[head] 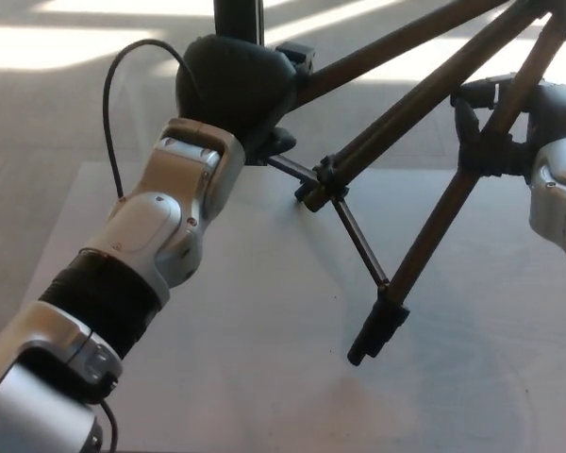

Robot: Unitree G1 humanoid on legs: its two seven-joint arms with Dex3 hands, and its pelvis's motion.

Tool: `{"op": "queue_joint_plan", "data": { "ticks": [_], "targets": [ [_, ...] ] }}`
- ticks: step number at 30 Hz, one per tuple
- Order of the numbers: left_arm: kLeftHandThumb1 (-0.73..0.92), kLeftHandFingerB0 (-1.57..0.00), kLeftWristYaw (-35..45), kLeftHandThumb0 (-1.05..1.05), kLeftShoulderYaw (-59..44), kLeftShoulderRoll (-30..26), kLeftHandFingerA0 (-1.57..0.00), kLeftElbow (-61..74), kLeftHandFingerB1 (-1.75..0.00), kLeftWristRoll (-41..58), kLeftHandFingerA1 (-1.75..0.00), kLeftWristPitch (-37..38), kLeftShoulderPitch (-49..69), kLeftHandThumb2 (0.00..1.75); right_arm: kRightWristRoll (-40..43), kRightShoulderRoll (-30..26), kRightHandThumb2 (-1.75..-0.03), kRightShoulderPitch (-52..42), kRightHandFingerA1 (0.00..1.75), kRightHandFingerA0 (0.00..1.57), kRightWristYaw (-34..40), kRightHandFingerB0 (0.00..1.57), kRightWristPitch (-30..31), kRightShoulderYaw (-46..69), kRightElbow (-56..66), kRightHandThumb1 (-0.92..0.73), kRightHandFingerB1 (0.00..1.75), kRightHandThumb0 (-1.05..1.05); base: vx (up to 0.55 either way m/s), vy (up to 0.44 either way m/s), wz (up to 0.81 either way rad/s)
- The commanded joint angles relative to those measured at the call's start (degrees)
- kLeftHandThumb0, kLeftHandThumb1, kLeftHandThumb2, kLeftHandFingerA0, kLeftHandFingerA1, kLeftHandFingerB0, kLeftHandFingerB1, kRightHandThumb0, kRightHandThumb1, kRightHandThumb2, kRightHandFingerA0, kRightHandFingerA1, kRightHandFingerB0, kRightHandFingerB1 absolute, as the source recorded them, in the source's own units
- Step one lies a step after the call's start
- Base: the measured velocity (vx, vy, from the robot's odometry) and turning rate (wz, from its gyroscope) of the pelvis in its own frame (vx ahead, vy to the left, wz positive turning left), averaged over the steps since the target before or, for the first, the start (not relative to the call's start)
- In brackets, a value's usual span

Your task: Use both hands of the robot to pick up the tripod lying in the middle of the desk and make it stand upright on the desk

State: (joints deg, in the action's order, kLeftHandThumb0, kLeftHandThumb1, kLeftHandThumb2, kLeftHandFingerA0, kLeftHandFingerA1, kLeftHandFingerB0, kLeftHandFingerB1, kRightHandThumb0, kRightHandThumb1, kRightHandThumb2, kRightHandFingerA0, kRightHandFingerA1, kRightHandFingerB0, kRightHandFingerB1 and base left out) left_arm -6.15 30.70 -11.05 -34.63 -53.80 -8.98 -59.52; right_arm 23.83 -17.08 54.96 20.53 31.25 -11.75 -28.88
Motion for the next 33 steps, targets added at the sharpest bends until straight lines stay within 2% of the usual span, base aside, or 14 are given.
{"op": "queue_joint_plan", "data": {
  "ticks": [1,4,5,6,14,15,18,19,20,21,24,25,26,33],
  "targets": [
    [0.44,-0.88,0.3,-0.15,-1.7,2.7,-1.01,4.8,-0.76,2.9,-1.27,-5.0,10.6,0.58,-18.8,-7.2,-1.27,11.8,1.67,0.94,-6.1,0.9,-2.7,-9.1,3.5,-0.44,1.36,-0.23,0.0,0.0,0.0],
    [0.43,-0.9,-0.4,-0.14,-2.7,3.9,-1.01,6.0,-0.86,3.7,-1.56,-6.0,12.6,0.61,-19.6,-7.1,-1.25,12.5,1.57,0.93,-6.2,0.93,-2.1,-10.4,4.1,-0.44,1.3,-0.23,0.0,0.0,0.0],
    [0.44,-0.91,-1.1,-0.12,-3.2,4.7,-0.99,6.5,-0.99,4.3,-1.66,-6.1,13.9,0.63,-20.2,-7.2,-1.16,12.6,1.32,1.17,-7.2,0.97,-4.6,-11.0,4.0,-0.48,1.14,-0.29,0.0,0.0,0.0],
    [0.45,-0.91,-0.8,-0.12,-3.4,4.9,-1.0,6.8,-0.97,4.2,-1.66,-6.6,14.4,0.63,-20.5,-7.1,-1.27,13.1,1.7,0.91,-7.7,0.85,-5.0,-11.5,3.8,-0.4,1.38,-0.24,0.0,0.0,0.0],
    [0.46,-0.87,0.1,-0.17,-4.4,7.3,-0.98,9.1,-0.75,4.7,-1.45,-9.3,18.5,0.58,-24.3,-5.7,-1.26,13.8,1.73,0.89,-8.0,0.82,-8.0,-15.5,5.8,-0.43,1.3,-0.16,0.0,0.0,0.0],
    [0.44,-0.84,-0.3,-0.18,-4.5,7.6,-0.97,9.5,-0.82,4.7,-1.49,-9.3,19.2,0.62,-24.9,-5.6,-1.25,13.7,1.54,0.91,-8.0,0.87,-8.7,-16.1,5.8,-0.44,1.16,-0.17,0.0,0.0,0.0],
    [0.49,-0.84,-0.8,-0.18,-5.0,7.6,-0.91,10.3,-0.96,5.5,-1.53,-8.5,21.0,0.62,-26.1,-5.1,-1.35,14.5,1.72,0.93,-9.2,0.88,-9.3,-17.7,6.0,-0.39,1.35,-0.17,0.0,0.0,0.0],
    [0.5,-0.81,-0.8,-0.15,-4.5,7.3,-0.88,9.9,-1.16,4.8,-1.43,-8.7,21.4,0.64,-27.6,-4.9,-1.24,14.5,1.36,1.23,-8.5,0.98,-10.1,-18.9,6.2,-0.49,1.13,-0.2,0.0,0.0,0.0],
    [0.53,-0.76,-0.1,-0.16,-4.0,7.4,-0.85,9.8,-1.31,4.2,-1.59,-9.8,21.6,0.64,-28.9,-5.0,-1.23,14.2,1.36,1.23,-8.1,0.97,-11.0,-19.9,6.6,-0.49,1.12,-0.21,0.0,0.0,0.0],
    [0.55,-0.76,0.6,-0.16,-3.9,7.6,-0.85,9.9,-1.37,4.1,-1.69,-10.6,21.7,0.6,-29.2,-5.3,-1.33,13.9,1.74,0.96,-8.5,0.87,-11.8,-20.2,6.8,-0.41,1.33,-0.17,0.0,0.0,0.0],
    [0.55,-0.79,0.4,-0.16,-3.9,7.8,-0.89,10.2,-1.25,4.2,-1.68,-11.2,21.9,0.59,-29.8,-5.8,-1.31,13.9,1.75,0.95,-9.6,0.84,-13.4,-21.0,6.7,-0.43,1.4,-0.17,0.0,0.0,0.0],
    [0.53,-0.83,0.3,-0.2,-3.7,7.6,-0.92,10.6,-0.9,4.1,-1.61,-11.0,22.4,0.59,-30.1,-6.0,-1.21,13.9,1.41,1.23,-10.0,0.93,-14.0,-21.4,6.7,-0.47,1.19,-0.25,0.0,0.0,0.0],
    [0.54,-0.84,0.0,-0.19,-3.2,7.2,-0.91,11.1,-0.84,3.7,-1.53,-10.8,23.2,0.59,-30.4,-6.2,-1.31,13.9,1.75,0.95,-10.9,0.83,-15.3,-21.9,6.6,-0.41,1.48,-0.18,0.0,0.0,0.0],
    [0.46,-0.83,-3.1,-0.24,-2.6,6.9,-1.01,12.0,-0.84,3.8,-1.44,-10.1,25.5,0.65,-31.7,-6.1,-1.31,13.4,1.75,0.94,-11.6,0.84,-14.8,-23.4,7.4,-0.41,1.43,-0.21,0.0,0.0,0.0]
  ]
}}
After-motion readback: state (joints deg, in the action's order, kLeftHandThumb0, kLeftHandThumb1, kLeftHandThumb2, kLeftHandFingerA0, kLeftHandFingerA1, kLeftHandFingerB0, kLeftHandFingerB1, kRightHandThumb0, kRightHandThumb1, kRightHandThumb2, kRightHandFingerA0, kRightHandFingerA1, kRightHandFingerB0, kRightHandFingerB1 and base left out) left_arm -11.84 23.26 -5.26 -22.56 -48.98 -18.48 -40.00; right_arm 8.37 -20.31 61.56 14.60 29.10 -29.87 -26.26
